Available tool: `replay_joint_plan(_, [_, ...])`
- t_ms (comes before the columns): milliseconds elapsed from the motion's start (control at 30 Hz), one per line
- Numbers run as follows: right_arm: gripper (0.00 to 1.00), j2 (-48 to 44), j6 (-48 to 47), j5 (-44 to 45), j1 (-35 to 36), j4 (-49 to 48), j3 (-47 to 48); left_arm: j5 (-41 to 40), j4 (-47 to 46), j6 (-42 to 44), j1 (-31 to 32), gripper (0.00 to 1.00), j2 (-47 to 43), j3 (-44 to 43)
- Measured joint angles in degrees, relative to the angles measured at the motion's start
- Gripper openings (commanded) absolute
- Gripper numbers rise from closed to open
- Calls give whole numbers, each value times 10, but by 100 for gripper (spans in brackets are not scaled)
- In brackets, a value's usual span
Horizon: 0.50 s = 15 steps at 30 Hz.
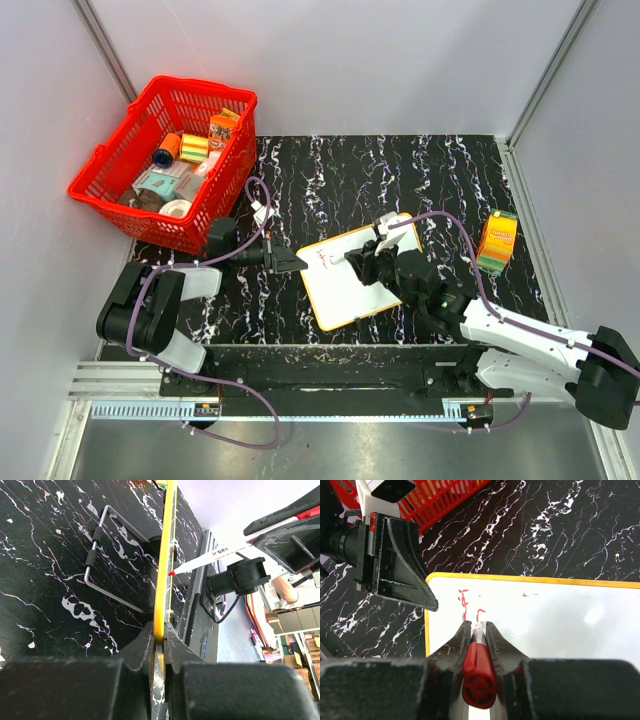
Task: Write a sentence on the whiteboard
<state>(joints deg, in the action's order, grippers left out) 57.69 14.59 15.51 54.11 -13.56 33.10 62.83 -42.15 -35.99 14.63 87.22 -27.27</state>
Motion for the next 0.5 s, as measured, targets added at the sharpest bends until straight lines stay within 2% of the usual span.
replay_joint_plan(500, [0, 0, 0, 29, 2, -3, 1, 0, 0, 0, 0, 0, 0, 0])
